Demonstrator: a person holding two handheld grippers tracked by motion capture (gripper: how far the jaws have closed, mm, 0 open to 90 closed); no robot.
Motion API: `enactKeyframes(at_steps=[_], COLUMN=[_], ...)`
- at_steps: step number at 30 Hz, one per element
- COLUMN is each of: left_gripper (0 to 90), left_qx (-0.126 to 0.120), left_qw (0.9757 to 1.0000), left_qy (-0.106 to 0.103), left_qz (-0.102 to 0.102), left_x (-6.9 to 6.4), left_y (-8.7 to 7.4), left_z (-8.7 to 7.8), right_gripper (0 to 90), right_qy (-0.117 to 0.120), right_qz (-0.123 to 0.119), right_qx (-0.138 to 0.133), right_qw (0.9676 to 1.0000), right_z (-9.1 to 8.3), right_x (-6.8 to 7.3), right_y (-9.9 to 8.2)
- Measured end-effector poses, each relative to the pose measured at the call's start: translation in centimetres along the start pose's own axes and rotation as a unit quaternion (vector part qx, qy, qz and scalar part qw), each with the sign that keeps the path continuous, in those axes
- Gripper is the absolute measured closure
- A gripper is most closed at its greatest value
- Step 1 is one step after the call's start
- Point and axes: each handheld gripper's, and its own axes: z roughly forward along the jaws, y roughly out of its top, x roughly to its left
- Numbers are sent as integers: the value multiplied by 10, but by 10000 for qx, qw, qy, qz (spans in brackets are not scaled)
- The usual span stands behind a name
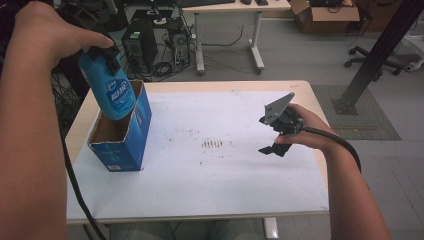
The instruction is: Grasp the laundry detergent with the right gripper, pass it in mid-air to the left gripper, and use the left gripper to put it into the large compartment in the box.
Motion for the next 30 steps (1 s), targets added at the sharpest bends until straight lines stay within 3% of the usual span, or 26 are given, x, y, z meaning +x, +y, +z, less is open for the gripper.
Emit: enactKeyframes(at_steps=[16, 26, 30], left_gripper=[375, 375, 375], left_qx=[54, 138, 150], left_qw=[9979, 9943, 9937], left_qy=[118, 285, 335], left_qz=[-632, -1018, -1060], left_x=[24, 31, 33], left_y=[-2, -3, -4], left_z=[6, 23, 31], right_gripper=[20, 20, 20], right_qy=[48, 65, 72], right_qz=[16, -5, -11], right_qx=[-11, -6, 1], right_qw=[10000, 10000, 10000], right_z=[5, 8, 8], right_x=[1, 2, 2], right_y=[-4, -3, -3])
